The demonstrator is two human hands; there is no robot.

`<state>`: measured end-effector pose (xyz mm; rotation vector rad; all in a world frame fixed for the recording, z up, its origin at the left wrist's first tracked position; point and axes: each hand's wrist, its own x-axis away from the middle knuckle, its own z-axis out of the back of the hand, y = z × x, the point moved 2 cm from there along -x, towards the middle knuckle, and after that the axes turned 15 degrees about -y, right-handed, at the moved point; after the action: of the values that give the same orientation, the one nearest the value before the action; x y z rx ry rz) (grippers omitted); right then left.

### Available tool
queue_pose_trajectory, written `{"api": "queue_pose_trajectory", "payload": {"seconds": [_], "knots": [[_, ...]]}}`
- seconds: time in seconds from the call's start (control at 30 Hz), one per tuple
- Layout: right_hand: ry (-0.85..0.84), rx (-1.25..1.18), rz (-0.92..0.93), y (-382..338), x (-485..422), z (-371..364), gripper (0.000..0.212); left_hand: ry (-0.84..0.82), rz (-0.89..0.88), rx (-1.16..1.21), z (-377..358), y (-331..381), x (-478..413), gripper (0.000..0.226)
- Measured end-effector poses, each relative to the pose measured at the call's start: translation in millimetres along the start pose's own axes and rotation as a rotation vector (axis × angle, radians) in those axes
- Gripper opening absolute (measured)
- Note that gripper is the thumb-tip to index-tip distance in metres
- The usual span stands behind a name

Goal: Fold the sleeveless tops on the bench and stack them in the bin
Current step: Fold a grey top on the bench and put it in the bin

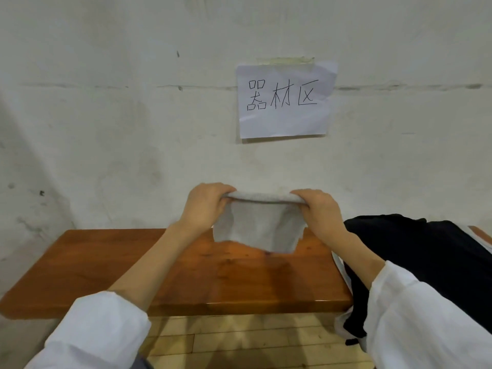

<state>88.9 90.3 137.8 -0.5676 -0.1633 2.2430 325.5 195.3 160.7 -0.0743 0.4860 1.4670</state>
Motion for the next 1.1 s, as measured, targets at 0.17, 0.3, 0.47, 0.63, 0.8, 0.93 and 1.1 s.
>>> {"api": "queue_pose_trajectory", "payload": {"seconds": [0.17,0.3,0.47,0.63,0.8,0.93,1.1], "knots": [[0.043,0.135,0.033,7,22,-31,0.038,-0.014,-0.163,-0.126,-34,-7,23,0.024],[-0.475,0.154,-0.050,15,78,-92,0.039,-0.423,-0.136,-0.172,-108,-12,85,0.039],[-0.643,-0.019,-0.077,18,127,-122,0.047,-0.627,-0.032,-0.043,-150,-10,131,0.055],[-0.668,-0.135,-0.060,23,126,-117,0.042,-0.770,0.013,0.094,-139,-14,135,0.041],[-0.454,-0.271,-0.211,40,95,-121,0.024,-0.466,0.178,0.172,-131,-28,113,0.015],[-0.377,-0.399,-0.354,51,50,-134,0.029,-0.251,0.430,0.175,-145,-53,81,0.017],[-0.465,-0.324,-0.429,57,12,-157,0.048,-0.261,0.583,0.121,-164,-74,50,0.022]]}}
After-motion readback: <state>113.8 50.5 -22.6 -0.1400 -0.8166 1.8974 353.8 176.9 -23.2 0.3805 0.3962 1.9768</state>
